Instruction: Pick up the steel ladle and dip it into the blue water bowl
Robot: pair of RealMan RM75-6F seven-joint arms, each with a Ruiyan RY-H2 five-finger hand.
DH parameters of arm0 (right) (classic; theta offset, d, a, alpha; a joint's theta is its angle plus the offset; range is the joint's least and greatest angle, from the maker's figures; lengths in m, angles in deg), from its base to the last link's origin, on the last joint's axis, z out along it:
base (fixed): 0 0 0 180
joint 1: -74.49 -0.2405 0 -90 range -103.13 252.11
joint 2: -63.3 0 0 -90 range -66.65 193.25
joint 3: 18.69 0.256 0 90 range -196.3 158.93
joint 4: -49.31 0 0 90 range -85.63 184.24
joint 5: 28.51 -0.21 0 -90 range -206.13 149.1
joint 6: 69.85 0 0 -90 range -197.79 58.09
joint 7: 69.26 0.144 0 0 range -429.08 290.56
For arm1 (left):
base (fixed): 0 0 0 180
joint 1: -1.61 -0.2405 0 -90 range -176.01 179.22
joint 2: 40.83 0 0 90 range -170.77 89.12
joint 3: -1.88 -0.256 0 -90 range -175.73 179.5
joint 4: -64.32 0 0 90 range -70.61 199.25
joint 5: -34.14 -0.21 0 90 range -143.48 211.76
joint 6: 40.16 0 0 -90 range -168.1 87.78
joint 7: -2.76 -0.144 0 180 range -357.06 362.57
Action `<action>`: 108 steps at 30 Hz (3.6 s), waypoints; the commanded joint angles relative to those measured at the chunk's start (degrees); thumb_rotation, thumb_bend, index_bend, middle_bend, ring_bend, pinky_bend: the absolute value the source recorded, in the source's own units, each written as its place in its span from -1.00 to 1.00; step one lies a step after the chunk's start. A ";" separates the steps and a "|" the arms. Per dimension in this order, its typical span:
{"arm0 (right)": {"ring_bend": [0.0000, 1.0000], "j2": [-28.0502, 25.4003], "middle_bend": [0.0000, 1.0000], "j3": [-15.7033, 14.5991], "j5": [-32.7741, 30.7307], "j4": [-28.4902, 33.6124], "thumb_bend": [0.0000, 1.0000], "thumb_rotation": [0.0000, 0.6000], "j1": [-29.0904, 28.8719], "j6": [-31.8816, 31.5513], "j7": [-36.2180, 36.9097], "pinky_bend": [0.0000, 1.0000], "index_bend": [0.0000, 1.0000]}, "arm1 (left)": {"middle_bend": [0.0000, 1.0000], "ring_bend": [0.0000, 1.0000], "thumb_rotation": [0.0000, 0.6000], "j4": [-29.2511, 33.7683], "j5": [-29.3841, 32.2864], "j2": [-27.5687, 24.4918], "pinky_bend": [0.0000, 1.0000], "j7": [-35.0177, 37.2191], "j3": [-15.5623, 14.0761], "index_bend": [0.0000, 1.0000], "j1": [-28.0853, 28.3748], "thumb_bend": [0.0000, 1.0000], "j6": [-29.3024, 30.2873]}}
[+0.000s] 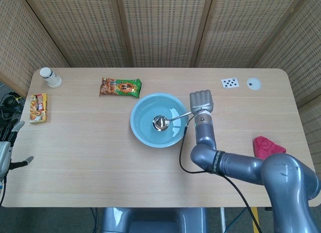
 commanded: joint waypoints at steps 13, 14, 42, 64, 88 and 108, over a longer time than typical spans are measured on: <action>1.00 10.74 1.00 0.39 3.39 -12.78 0.75 1.00 -2.26 -4.28 -10.73 1.00 0.50 | -1.00 -1.00 1.00 -0.90 1.40 0.14 -1.00 0.68 0.23 -1.00 0.45 -1.00 -1.56; 1.00 11.20 1.00 0.41 4.23 -13.39 0.75 1.00 -2.01 -4.37 -10.89 1.00 0.49 | -1.00 -1.00 1.00 -0.93 1.43 0.16 -1.00 0.68 0.24 -1.00 0.47 -1.00 -1.59; 1.00 21.02 1.00 1.21 19.50 -22.86 0.77 1.00 3.44 -5.07 -18.24 1.00 0.50 | -1.00 -1.00 1.00 -1.84 1.92 0.39 -1.00 1.20 0.31 -1.00 0.87 -1.00 -2.40; 1.00 12.74 1.00 15.23 10.00 -8.75 0.78 1.00 7.72 -4.78 -17.69 1.00 0.51 | -1.00 -1.00 1.00 -0.95 0.98 0.04 -1.00 1.32 -0.05 -1.00 0.60 -1.00 -1.56; 1.00 1.52 1.00 18.22 3.47 4.83 0.79 1.00 7.79 -6.82 -15.32 1.00 0.53 | -1.00 -1.00 1.00 -0.51 0.57 -0.09 -1.00 0.88 -0.14 -1.00 0.42 -1.00 -0.86; 1.00 -4.83 1.00 18.67 -1.29 9.39 0.79 1.00 5.87 -10.64 -16.59 1.00 0.54 | -1.00 -1.00 1.00 -0.75 0.91 0.08 -1.00 0.62 0.00 -1.00 0.58 -1.00 -1.11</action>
